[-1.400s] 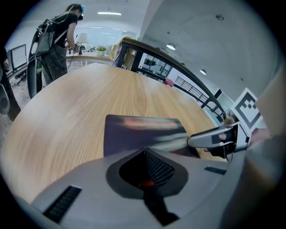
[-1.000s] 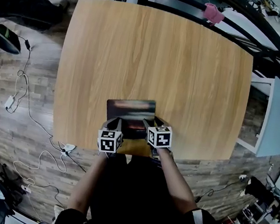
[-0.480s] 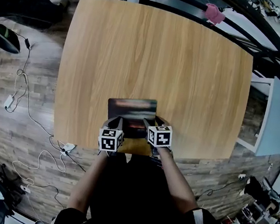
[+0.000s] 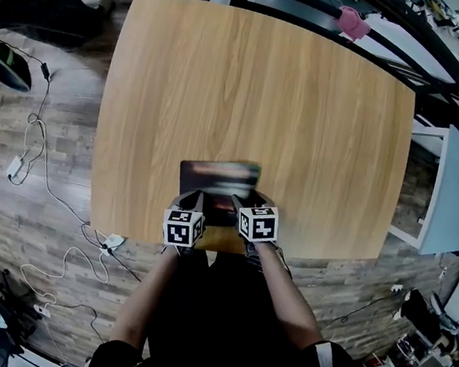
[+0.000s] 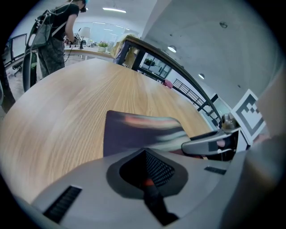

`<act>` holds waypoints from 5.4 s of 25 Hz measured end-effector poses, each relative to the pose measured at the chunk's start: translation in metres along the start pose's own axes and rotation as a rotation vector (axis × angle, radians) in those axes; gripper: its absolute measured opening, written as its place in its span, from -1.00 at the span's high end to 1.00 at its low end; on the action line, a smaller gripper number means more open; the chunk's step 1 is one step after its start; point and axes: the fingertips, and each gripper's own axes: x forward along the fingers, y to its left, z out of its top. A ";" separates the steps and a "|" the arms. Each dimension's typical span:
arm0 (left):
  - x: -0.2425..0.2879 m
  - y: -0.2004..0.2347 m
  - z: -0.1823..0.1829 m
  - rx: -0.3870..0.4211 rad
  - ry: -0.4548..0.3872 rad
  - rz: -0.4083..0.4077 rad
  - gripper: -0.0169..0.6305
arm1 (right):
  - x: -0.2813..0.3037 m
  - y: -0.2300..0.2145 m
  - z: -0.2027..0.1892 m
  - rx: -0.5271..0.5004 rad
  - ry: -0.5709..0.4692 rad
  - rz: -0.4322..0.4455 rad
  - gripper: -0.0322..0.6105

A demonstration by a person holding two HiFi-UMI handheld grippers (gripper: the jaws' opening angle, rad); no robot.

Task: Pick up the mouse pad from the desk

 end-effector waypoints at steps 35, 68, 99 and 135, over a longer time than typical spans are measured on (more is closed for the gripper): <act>0.001 0.001 -0.002 -0.003 0.003 -0.031 0.88 | 0.014 0.044 0.001 -0.087 0.047 0.010 0.16; -0.002 -0.006 -0.004 0.034 0.017 0.009 0.88 | 0.011 0.062 0.000 -0.171 0.041 0.067 0.63; -0.028 -0.046 0.074 0.086 -0.130 0.023 0.87 | -0.055 0.019 0.058 -0.143 -0.137 0.039 0.75; -0.147 -0.113 0.211 0.177 -0.547 -0.076 0.87 | -0.237 -0.009 0.161 -0.069 -0.739 -0.066 0.76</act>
